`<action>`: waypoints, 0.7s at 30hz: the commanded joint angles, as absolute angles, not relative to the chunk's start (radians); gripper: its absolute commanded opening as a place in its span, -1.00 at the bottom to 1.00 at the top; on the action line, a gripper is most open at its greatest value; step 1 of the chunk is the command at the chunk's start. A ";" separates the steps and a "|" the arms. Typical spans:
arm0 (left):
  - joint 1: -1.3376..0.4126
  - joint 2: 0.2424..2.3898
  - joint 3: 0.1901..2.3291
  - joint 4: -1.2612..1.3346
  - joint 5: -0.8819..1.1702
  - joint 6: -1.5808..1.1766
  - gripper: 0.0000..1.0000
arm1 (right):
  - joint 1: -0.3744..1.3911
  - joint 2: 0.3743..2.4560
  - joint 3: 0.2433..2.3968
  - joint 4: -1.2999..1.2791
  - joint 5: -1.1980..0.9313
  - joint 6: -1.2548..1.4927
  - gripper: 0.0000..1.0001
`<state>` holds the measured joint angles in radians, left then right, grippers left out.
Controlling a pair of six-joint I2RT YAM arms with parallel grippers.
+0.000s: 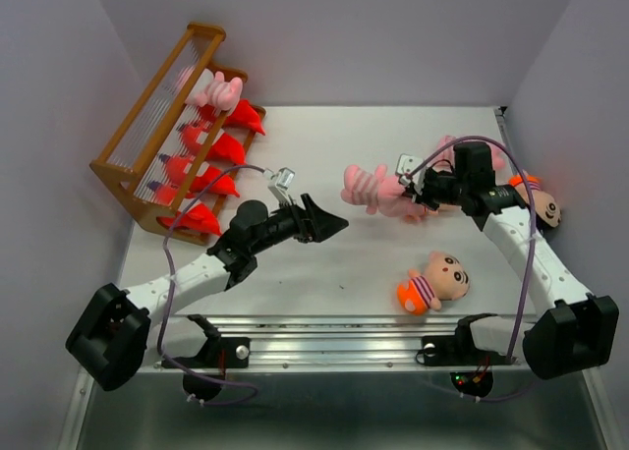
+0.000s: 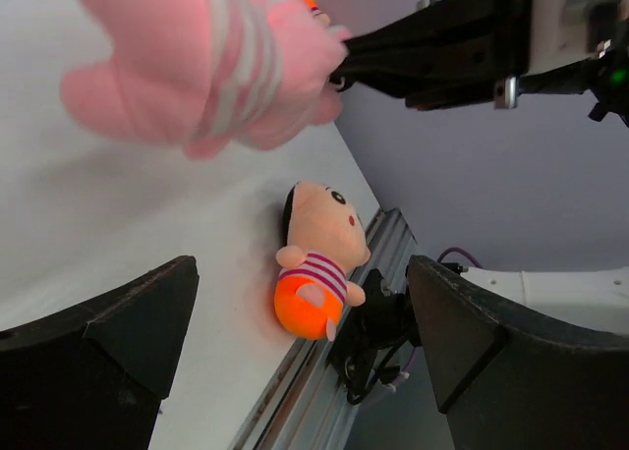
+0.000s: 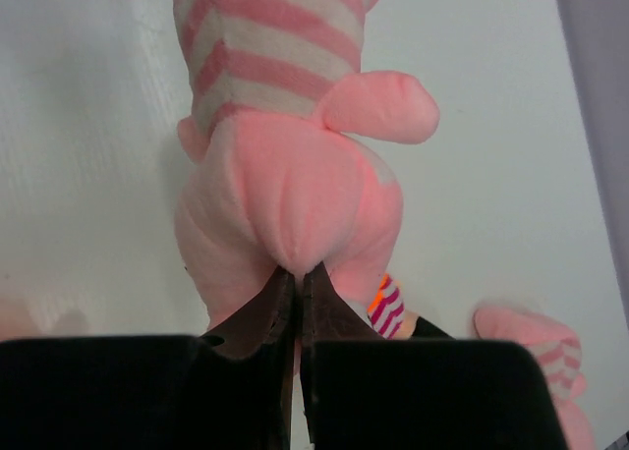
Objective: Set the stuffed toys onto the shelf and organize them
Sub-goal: Grab a stuffed toy with the right arm, then pass the stuffed toy from the right arm to the left
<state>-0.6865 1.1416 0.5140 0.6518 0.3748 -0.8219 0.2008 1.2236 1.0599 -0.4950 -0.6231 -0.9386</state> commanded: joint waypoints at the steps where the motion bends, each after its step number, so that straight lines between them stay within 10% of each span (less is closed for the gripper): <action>1: -0.713 1.186 0.586 0.772 0.452 -0.704 0.97 | 0.207 1.128 1.038 -0.728 -0.722 -1.166 -0.99; 16: -0.811 1.261 0.607 0.745 0.413 -0.603 0.97 | 0.207 1.006 1.048 -1.000 -1.054 -1.094 -0.99; 20: -0.845 1.287 0.632 0.782 0.452 -0.583 0.52 | 0.207 1.008 1.016 -0.941 -1.051 -1.045 -0.99; 21: -0.848 1.293 0.640 0.788 0.463 -0.580 0.11 | 0.207 1.003 1.005 -0.913 -1.037 -0.982 -0.99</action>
<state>-0.8257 1.2758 0.5797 0.7155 0.4198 -0.6357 0.2008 1.0176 1.0275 -0.9611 -0.9497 -1.0840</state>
